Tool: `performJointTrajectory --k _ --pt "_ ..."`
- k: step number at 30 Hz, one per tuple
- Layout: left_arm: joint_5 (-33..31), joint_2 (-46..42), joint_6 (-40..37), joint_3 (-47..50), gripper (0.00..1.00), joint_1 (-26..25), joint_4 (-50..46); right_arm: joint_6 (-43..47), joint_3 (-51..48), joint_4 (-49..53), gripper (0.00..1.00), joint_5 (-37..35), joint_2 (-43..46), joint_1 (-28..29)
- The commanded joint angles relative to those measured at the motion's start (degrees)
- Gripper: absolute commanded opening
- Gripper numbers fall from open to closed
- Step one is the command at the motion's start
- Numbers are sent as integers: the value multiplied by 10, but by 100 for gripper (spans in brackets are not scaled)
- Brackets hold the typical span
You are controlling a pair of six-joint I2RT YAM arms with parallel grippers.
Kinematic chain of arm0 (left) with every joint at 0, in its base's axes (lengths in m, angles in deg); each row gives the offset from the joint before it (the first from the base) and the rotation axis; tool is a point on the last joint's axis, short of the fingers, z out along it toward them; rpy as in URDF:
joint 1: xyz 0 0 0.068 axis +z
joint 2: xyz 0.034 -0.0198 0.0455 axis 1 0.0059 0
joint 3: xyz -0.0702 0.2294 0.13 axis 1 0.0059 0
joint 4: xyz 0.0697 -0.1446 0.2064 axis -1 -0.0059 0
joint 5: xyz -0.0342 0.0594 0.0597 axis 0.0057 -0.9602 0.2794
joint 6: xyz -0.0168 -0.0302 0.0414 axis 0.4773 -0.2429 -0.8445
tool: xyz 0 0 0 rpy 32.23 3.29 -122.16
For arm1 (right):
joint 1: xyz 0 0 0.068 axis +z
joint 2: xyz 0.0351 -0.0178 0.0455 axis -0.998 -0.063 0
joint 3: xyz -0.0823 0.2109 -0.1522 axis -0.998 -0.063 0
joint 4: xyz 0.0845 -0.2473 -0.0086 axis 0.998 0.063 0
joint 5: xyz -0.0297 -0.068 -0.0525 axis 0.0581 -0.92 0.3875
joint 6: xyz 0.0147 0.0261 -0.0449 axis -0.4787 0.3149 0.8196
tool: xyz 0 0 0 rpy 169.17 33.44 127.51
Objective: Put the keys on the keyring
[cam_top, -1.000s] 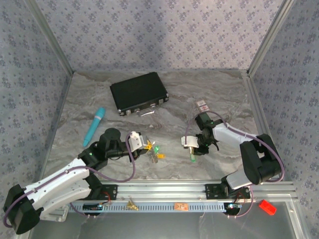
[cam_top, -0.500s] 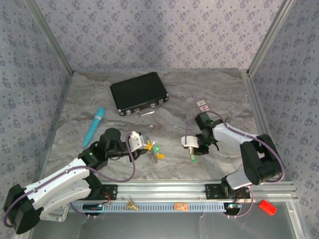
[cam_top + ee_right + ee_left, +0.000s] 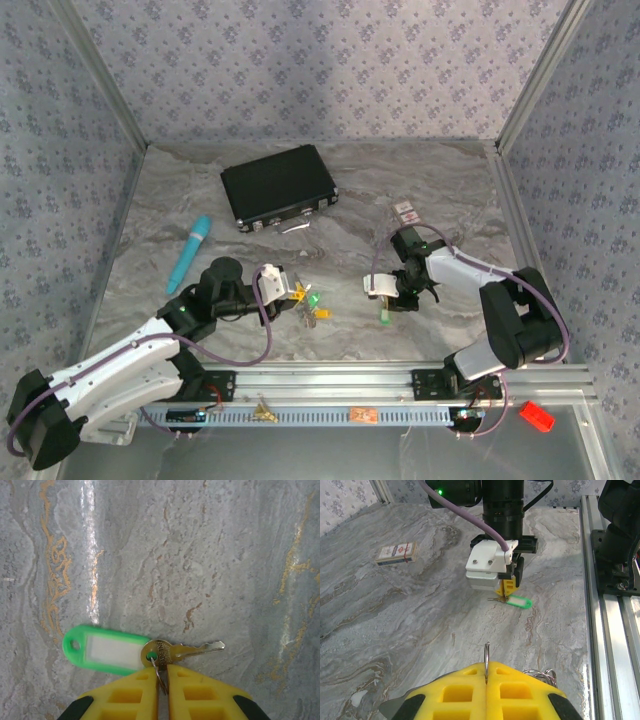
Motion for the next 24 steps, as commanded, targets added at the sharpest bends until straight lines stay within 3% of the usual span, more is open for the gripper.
performJointTrajectory --k 1,8,13,17,24 --pt "17 2 -3 -11 0 -3 21 27 8 21 13 4 -8 4" --pt "17 0 -3 -11 0 -4 21 27 9 21 13 3 -13 4" --pt "16 1 -4 -12 0 -4 20 27 15 30 1 4 -7 3" --pt "14 0 -3 -12 0 -4 20 18 19 38 0 -1 14 5" --pt "13 -8 5 -13 0 -4 16 -108 64 77 0 -34 56 26"
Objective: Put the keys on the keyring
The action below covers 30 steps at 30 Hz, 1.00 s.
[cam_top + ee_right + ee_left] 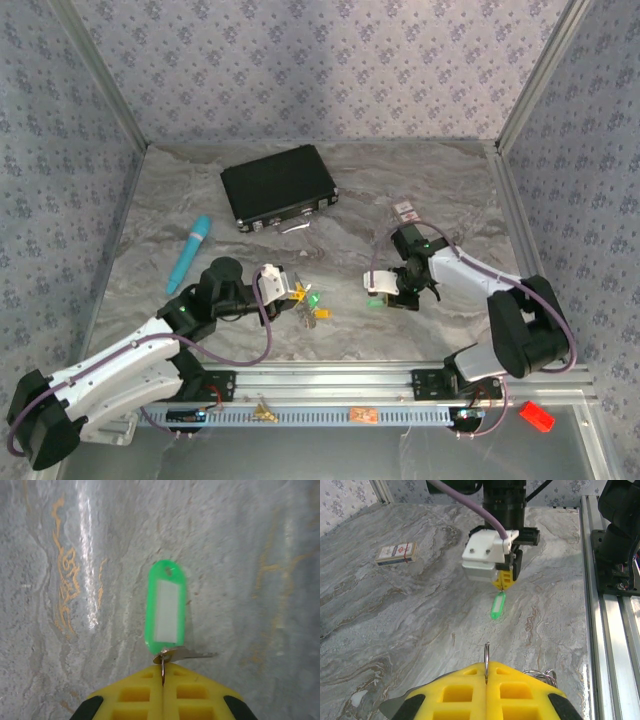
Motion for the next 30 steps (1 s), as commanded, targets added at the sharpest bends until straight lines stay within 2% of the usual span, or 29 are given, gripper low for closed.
performJointTrajectory --k 1,5,12,16,20,30 --pt "13 -10 6 -12 0 -4 13 -88 49 54 0 -31 18 20" --pt "5 -22 8 -10 0 -4 9 -209 81 75 0 -69 14 70" --pt "-28 -30 10 -8 0 -4 -2 -549 106 4 0 -130 -26 166" --pt "-39 -34 8 -9 0 -4 -11 -697 109 14 0 -186 -78 201" --pt "-48 -40 7 -8 0 -4 -16 -749 83 10 0 -210 -97 235" --pt "-58 -40 3 -8 0 -4 -26 -751 97 18 0 -186 -152 227"
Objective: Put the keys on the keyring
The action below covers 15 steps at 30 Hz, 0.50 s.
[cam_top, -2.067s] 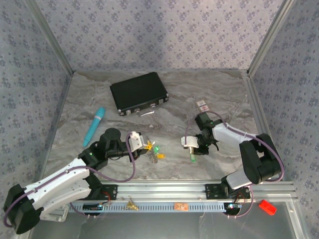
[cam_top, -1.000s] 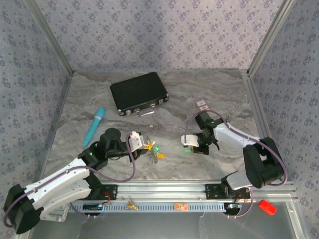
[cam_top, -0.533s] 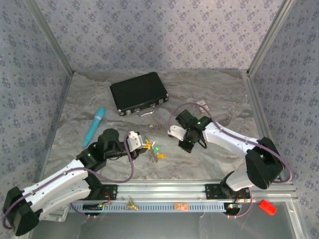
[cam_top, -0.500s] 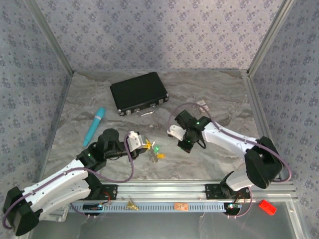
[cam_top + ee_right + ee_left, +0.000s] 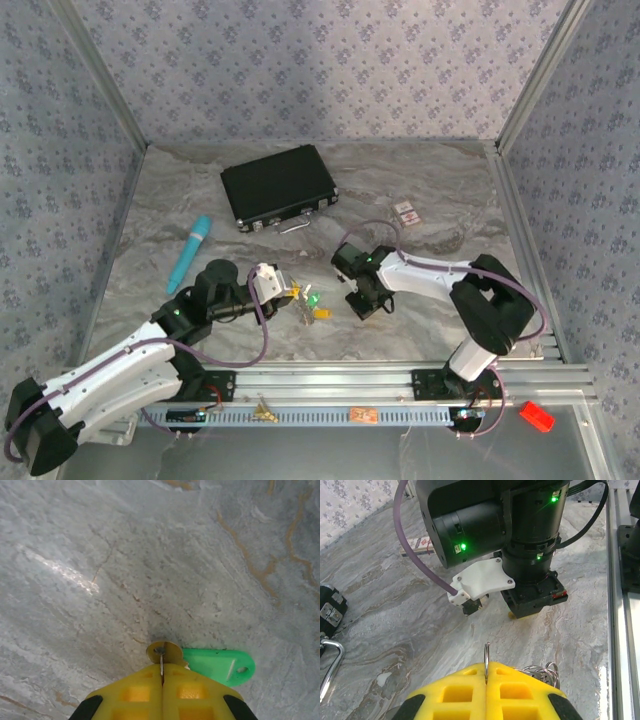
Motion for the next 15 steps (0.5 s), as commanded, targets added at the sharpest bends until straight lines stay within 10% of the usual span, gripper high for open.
performJointTrajectory --k 1,15 --pt "-3 -9 0 -8 0 -4 5 -21 11 12 0 0 -26 -5" --pt "0 -4 -2 -8 0 -7 10 -20 18 19 19 -4 -23 -12"
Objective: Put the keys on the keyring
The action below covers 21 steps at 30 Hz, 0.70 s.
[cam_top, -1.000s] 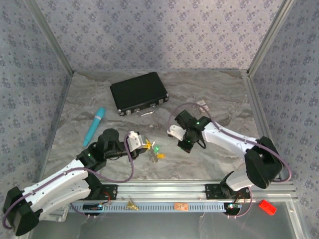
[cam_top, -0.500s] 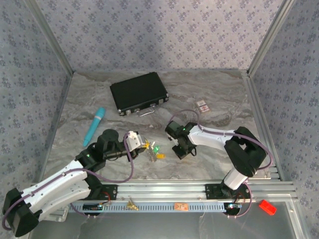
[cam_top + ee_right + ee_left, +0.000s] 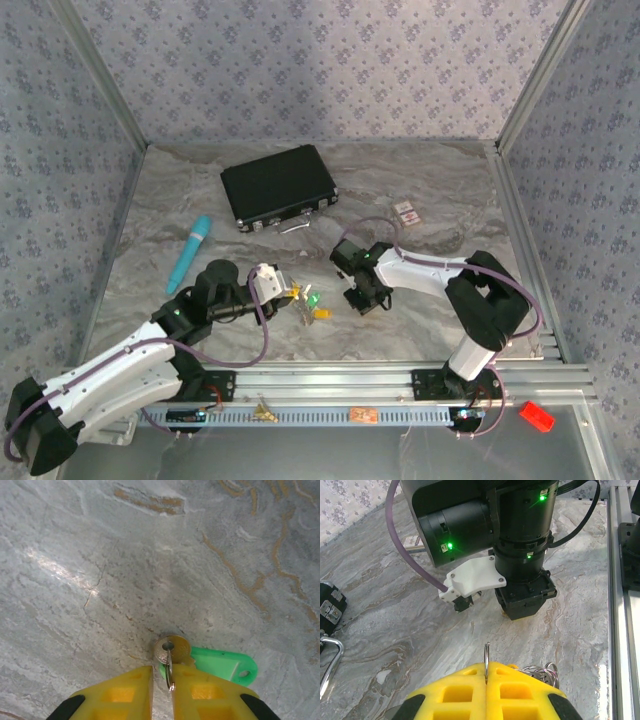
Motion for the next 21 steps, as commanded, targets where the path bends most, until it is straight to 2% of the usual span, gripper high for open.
performJointTrajectory --k 1,21 --pt "2 -4 -2 -7 0 -5 12 -7 4 18 19 -5 -7 -4" --pt "-2 -9 -4 -7 0 -9 10 -34 18 24 24 -26 27 -4"
